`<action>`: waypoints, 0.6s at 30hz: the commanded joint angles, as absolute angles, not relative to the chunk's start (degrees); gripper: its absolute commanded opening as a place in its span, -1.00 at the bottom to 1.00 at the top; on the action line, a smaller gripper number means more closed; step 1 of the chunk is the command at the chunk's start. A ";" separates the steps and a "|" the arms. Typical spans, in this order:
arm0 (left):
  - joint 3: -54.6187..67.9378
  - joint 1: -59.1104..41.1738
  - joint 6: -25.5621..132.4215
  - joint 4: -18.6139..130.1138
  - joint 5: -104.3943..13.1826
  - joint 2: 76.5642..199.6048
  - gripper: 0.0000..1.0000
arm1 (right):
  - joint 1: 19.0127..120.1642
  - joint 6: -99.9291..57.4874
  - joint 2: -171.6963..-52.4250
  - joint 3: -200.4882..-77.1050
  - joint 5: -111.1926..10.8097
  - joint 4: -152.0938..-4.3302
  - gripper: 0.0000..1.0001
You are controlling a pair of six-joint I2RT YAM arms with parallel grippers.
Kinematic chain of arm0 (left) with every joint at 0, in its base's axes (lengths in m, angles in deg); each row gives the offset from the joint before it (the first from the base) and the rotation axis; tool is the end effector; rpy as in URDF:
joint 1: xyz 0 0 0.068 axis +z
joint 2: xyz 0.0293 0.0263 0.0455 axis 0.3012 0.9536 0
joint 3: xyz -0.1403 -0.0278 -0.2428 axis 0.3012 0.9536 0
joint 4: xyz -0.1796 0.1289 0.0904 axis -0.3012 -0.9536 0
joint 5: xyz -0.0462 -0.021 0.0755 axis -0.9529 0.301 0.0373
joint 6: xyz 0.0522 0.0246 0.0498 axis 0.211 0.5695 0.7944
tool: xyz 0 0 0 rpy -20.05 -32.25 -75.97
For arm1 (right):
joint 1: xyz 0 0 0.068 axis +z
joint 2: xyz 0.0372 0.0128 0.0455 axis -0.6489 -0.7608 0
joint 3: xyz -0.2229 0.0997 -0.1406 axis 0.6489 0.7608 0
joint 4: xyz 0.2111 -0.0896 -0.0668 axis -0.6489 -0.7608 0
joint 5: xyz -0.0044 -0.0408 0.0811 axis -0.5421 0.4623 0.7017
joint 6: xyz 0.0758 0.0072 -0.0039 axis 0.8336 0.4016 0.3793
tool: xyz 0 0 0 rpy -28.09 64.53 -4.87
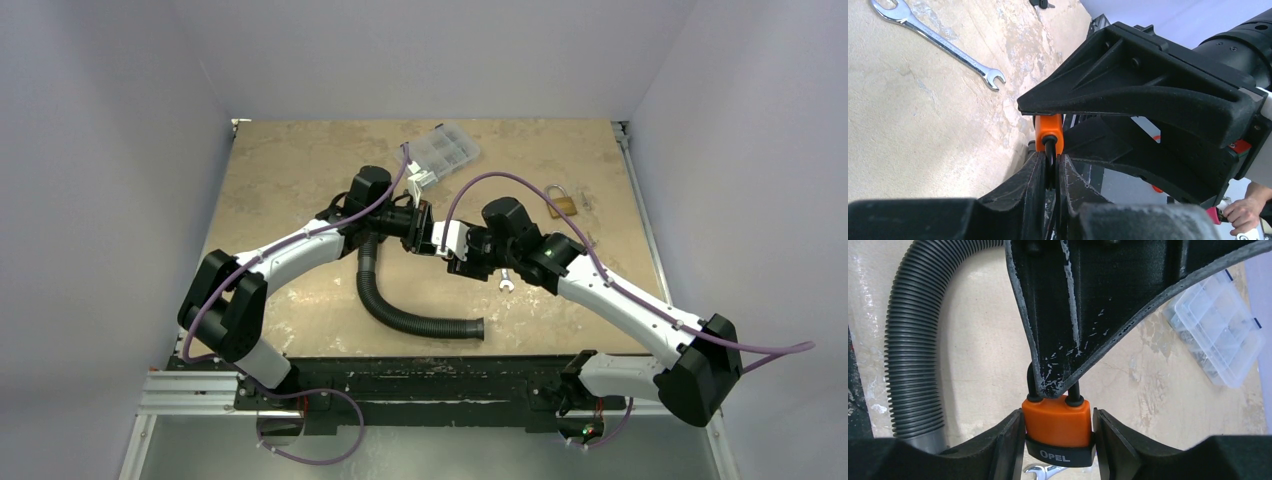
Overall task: Lock with the key
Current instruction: Place the lock at the center of the board.
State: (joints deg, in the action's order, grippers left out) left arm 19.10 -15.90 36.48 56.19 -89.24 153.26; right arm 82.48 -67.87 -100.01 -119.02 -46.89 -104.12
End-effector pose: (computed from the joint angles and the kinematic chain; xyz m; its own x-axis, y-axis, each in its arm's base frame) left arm 0.2585 -0.2315 0.2711 -0.7862 0.1659 -0.5952 0.6176 0.2420 -0.7483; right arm 0.1824 0.1809 0.2890 0.1263 -0.7327 -0.6687 -0.8918 0.2113 -0.4000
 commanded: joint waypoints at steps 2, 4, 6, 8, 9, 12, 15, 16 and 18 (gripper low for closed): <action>19.55 -16.19 35.07 60.10 -91.00 152.01 -0.63 | 82.54 -65.01 -99.67 -119.59 -46.88 -100.91 -0.20; 20.00 -16.22 35.12 60.62 -90.84 151.55 -0.40 | 82.48 -64.41 -99.18 -119.31 -47.39 -101.18 -0.25; 20.33 -16.22 35.40 60.66 -90.53 150.97 -0.18 | 82.24 -64.13 -98.30 -118.59 -47.90 -101.61 -0.29; 20.65 -16.02 35.92 60.59 -89.85 150.27 0.13 | 81.22 -64.20 -97.45 -117.92 -47.76 -102.71 -0.31; 20.84 -15.92 36.19 60.57 -89.43 149.82 0.28 | 79.95 -64.31 -97.02 -117.66 -47.26 -103.51 -0.32; 21.61 -15.32 36.61 60.59 -87.77 148.67 0.69 | 72.71 -65.27 -95.60 -116.96 -43.77 -106.41 -0.34; 22.15 -14.65 36.91 60.58 -86.79 147.75 0.86 | 65.25 -69.41 -93.79 -114.02 -41.54 -109.44 -0.35; 22.26 -14.64 37.07 60.59 -86.52 147.60 0.89 | 62.95 -71.29 -93.29 -112.87 -41.09 -110.51 -0.35; 22.27 -14.58 37.64 60.35 -85.82 147.41 0.91 | 58.79 -74.69 -92.75 -110.52 -41.00 -112.14 -0.35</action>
